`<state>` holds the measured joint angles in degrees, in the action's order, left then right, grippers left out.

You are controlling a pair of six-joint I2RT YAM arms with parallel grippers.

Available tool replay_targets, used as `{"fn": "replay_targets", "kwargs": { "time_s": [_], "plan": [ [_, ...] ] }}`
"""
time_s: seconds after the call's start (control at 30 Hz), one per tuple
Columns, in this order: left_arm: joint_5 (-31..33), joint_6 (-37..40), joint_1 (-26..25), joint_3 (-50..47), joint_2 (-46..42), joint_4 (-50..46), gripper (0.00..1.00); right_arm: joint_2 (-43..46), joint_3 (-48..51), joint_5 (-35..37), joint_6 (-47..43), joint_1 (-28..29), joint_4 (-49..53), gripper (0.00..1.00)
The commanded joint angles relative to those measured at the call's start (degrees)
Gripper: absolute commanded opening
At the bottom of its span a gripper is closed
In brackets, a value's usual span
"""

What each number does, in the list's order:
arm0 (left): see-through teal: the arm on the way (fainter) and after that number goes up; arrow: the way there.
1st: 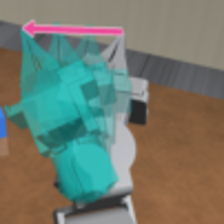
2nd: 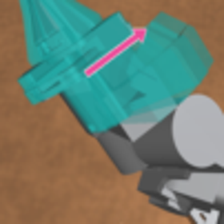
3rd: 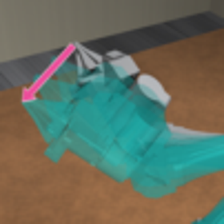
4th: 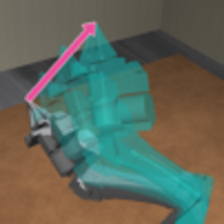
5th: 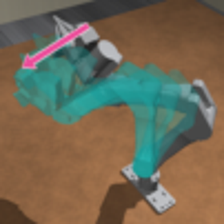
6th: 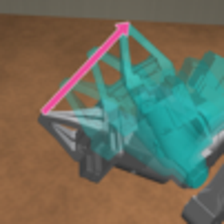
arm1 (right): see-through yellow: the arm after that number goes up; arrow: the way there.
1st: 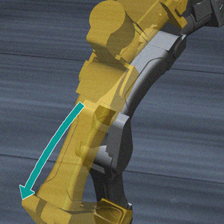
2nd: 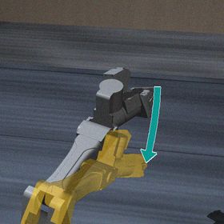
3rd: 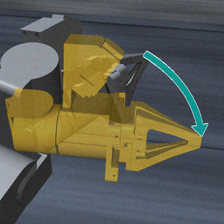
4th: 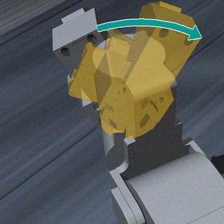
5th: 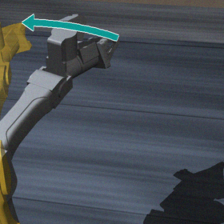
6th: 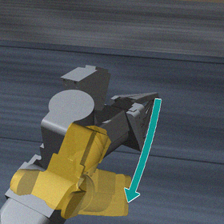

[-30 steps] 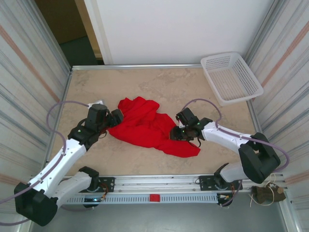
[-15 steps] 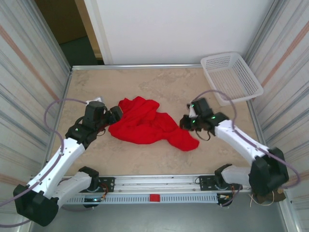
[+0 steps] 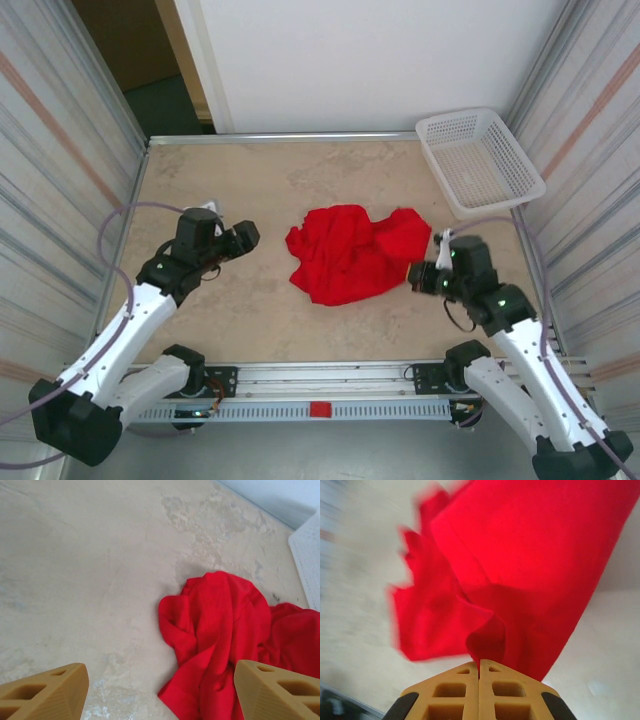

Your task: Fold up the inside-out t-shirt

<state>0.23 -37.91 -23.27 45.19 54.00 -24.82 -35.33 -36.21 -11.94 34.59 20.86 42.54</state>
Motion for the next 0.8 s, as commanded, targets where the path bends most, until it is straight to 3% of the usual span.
{"fn": "replay_targets", "kwargs": {
  "time_s": [0.0,0.17,0.3,0.57,0.77],
  "plan": [
    [-4.56,0.58,-3.65,-1.89,3.32,3.38,0.77,7.67,4.14,3.44,7.38,0.40,2.98,0.00],
    [-6.96,3.91,-11.18,-0.44,13.87,9.81,0.77,6.66,3.45,6.34,8.33,0.48,4.58,0.00],
    [-5.26,8.77,-15.71,6.97,24.43,10.02,0.77,4.90,2.47,7.07,7.26,0.42,4.29,0.00],
    [-3.47,16.34,-20.10,27.29,44.27,2.68,0.67,4.44,1.20,8.35,6.49,0.33,3.87,0.00],
    [-1.01,15.84,-22.47,32.33,50.26,-1.84,0.60,4.18,0.31,8.51,6.25,0.24,3.38,0.00]
  ]
}}
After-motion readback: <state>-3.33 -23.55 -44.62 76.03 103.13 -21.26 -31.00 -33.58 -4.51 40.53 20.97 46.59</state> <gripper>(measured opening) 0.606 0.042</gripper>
